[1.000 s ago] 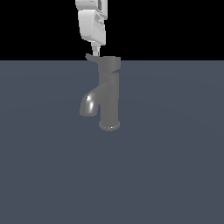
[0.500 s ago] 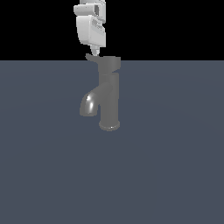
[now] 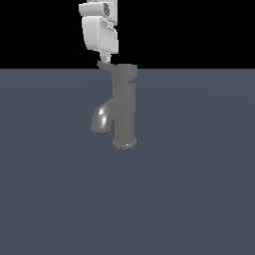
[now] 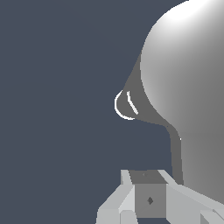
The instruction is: Turn on the faucet by rotating a designated handle.
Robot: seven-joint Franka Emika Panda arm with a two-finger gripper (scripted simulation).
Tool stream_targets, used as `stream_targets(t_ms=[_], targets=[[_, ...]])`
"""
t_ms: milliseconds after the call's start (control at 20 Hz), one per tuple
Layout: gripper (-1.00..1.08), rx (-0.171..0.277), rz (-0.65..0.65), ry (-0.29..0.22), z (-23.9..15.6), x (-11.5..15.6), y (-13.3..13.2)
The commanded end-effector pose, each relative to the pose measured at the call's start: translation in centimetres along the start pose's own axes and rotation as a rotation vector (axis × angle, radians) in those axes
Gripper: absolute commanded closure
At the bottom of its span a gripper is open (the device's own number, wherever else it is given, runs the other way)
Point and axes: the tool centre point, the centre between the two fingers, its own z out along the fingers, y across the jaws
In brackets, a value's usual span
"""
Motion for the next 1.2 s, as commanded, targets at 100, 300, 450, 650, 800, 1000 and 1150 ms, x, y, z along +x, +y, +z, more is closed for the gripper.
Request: stream_targets(t_ms=[100, 300, 450, 650, 800, 1000, 1150], targets=[[1.08, 0.0, 0.0, 0.0, 0.0, -0.3, 1.2], [1.08, 0.0, 0.0, 0.0, 0.0, -0.6, 2.2], [1.08, 0.0, 0.0, 0.0, 0.0, -0.9, 3.0], [1.08, 0.001, 0.001, 0.0, 0.0, -1.2, 4.0], [1.08, 0.009, 0.006, 0.002, 0.0, -0.9, 3.6], [1.08, 0.008, 0.005, 0.002, 0.0, -0.5, 4.6], [1.08, 0.008, 0.005, 0.002, 0.0, -0.2, 5.3]])
